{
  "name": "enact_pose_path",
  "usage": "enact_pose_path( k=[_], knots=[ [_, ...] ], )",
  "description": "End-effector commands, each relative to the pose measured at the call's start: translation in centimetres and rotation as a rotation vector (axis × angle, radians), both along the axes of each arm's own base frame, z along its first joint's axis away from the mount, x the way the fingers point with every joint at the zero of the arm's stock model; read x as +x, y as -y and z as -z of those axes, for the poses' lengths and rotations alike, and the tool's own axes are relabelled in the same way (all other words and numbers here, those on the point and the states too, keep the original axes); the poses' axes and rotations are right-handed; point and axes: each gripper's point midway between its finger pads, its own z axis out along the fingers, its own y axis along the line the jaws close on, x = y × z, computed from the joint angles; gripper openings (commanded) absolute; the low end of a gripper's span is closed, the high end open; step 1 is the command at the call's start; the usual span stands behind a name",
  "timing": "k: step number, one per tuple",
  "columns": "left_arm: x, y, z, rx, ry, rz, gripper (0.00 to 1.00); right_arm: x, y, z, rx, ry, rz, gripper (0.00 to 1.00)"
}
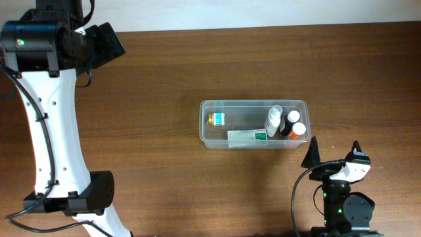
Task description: Pack container
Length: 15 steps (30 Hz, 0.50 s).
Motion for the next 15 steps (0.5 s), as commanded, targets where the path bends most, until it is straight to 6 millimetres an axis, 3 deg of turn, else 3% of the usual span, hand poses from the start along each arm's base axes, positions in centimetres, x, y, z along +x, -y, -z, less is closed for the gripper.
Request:
enact_pose_path(
  k=[1, 15],
  knots=[
    [0.1, -0.2, 0.4, 0.002, -0.011, -0.014, 0.99, 0.3, -0.1, 1.4, -0.010, -0.011, -0.005, 0.98],
    [0.1, -0.2, 0.4, 0.002, -0.011, -0.014, 0.99, 0.5, -0.6, 3.7, -0.034, -0.072, -0.033, 0.98]
  ],
)
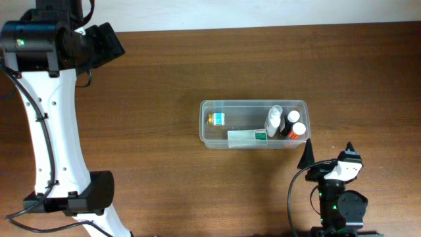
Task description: Pack container
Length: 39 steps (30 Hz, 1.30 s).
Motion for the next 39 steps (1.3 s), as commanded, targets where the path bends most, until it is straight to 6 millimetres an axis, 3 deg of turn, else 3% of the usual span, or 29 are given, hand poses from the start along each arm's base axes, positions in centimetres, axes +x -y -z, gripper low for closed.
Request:
enact_pose_path(
  k=[1, 39],
  knots=[
    [0.06, -0.23, 0.37, 0.001, -0.011, -0.014, 0.99, 0.01, -0.47, 0.38, -0.009, -0.008, -0.023, 0.98],
    [-0.39, -0.24, 0.64, 0.002, -0.033, -0.014, 0.99, 0.01, -0.50, 0.39, -0.009, -0.009, -0.025, 0.98]
  ],
)
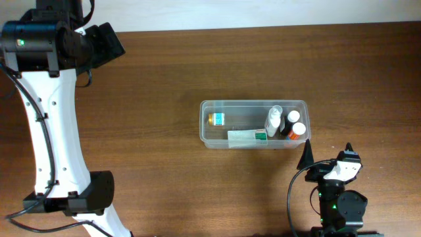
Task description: Pack container
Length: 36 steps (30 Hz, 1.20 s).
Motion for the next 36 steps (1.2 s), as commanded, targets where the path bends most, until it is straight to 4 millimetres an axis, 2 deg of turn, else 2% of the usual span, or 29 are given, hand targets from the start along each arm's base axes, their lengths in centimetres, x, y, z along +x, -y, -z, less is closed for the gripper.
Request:
enact_pose_path(
  k=[1, 9, 12, 16, 20, 25, 31, 36],
  knots=[
    [-0.5, -0.2, 0.7, 0.002, -0.037, -0.014, 0.99, 0.0, -0.4, 0.3, -0.006, -0.003, -0.021, 0.98],
    [-0.4, -0.2, 1.1, 0.012, -0.049, 0.003, 0.99, 0.0, -0.4, 0.3, -0.006, -0.003, -0.021, 0.98],
    [0.7, 0.3, 1.2, 0.053, -0.024, 0.087, 0.99, 0.0, -0.4, 0.3, -0.006, -0.003, -0.021, 0.98],
    [2.7, 2.9, 1.4, 0.118, 0.079, 0.287, 0.99, 0.0, -0.4, 0.3, -0.007, -0.003, -0.021, 0.98],
    [3.4, 4.7, 2.8, 0.185, 0.177, 0.407, 1.00, 0.0, -0.4, 0.3, -0.007, -0.003, -0.021, 0.98],
    [1.7, 5.2, 6.6, 0.220, 0.251, 0.459, 0.99, 0.0, -0.4, 0.3, -0.006, -0.003, -0.021, 0.98],
    [-1.1, 6.1, 11.7, 0.341, 0.367, 0.654, 0.99, 0.0, -0.4, 0.3, -0.007, -0.003, -0.021, 0.98],
    [-3.6, 5.6, 13.9, 0.403, 0.510, 0.649, 0.99, 0.0, -0.4, 0.3, -0.006, -0.003, -0.021, 0.98]
  ],
)
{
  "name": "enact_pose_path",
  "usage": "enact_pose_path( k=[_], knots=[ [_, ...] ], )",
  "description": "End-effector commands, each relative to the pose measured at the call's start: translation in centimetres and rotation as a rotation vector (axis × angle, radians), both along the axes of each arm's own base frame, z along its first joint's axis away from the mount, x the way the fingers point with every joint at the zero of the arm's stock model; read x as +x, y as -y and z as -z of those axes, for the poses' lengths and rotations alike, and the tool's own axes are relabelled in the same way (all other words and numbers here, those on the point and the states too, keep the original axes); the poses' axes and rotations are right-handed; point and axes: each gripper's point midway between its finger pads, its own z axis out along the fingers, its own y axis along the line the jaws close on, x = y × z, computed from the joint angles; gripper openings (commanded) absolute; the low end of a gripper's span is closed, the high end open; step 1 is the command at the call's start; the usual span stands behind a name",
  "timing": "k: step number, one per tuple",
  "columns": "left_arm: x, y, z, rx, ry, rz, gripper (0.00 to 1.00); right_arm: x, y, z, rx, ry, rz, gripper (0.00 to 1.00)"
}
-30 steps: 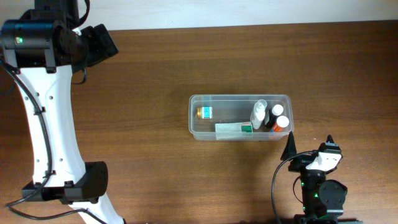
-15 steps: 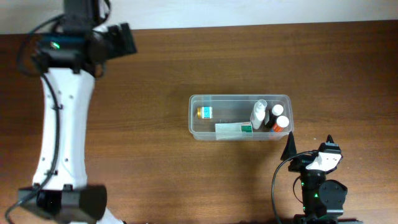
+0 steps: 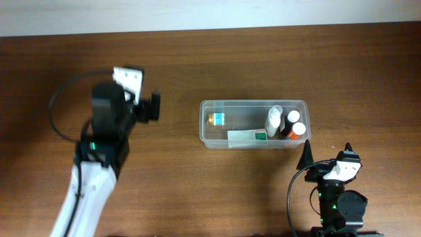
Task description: Pack container
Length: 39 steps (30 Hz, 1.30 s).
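Note:
A clear plastic container (image 3: 209,141) lies in the middle of the table. Inside it are a small amber bottle (image 3: 216,119) at the left, a white tube (image 3: 248,137) along the front wall, a white bottle (image 3: 273,121), and at the right end a white-capped bottle (image 3: 293,116) and an orange-capped one (image 3: 298,130). My left gripper (image 3: 135,99) hangs over the table left of the container; its fingers cannot be made out from above. My right gripper (image 3: 327,153) rests near the front edge, just below the container's right end, open and holding nothing.
The brown wooden table (image 3: 197,191) fills the view, with a pale wall strip along the far edge. The left arm (image 3: 85,184) runs from the bottom left corner up toward the container. The right arm's base (image 3: 339,207) sits at the front edge.
The left arm, which stood raised at the far left with its head near the back edge, now reaches low over the table toward the container's left side. The right gripper and the container's contents are unchanged.
At first the right gripper sat slightly farther right at the front edge, and then it stood a little to the left, open. The left arm stayed raised at the far left through all earlier moments and now stretches toward the container. The packed items never moved.

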Motion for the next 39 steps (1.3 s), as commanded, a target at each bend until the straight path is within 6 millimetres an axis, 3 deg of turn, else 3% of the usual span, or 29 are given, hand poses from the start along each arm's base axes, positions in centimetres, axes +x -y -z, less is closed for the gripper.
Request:
enact_pose_path(
  k=[1, 10, 15, 20, 32, 39],
  knots=[
    [-2.4, -0.1, 1.0, 0.048, 0.105, 0.053, 0.99, 0.0, -0.3, 0.2, -0.007, -0.003, -0.013, 0.98],
    [-9.5, -1.2, 2.3, 0.022, 0.418, 0.030, 0.99, 0.0, -0.3, 0.2, -0.007, -0.003, -0.013, 0.98],
    [-11.6, -1.9, 2.3, 0.018, 0.503, 0.008, 0.99, 0.0, -0.3, 0.2, -0.007, -0.003, -0.013, 0.98],
    [-12.7, -2.4, 2.9, 0.017, 0.548, -0.007, 0.99, 0.0, -0.3, 0.2, -0.007, -0.003, -0.014, 0.98],
    [-14.5, -3.6, 6.4, 0.035, 0.423, -0.040, 1.00, 0.0, -0.3, 0.2, -0.007, -0.003, -0.014, 0.98],
    [-14.6, -3.7, 5.9, 0.033, 0.445, -0.040, 0.99, 0.0, -0.3, 0.2, -0.007, -0.003, -0.013, 0.98]
  ],
)
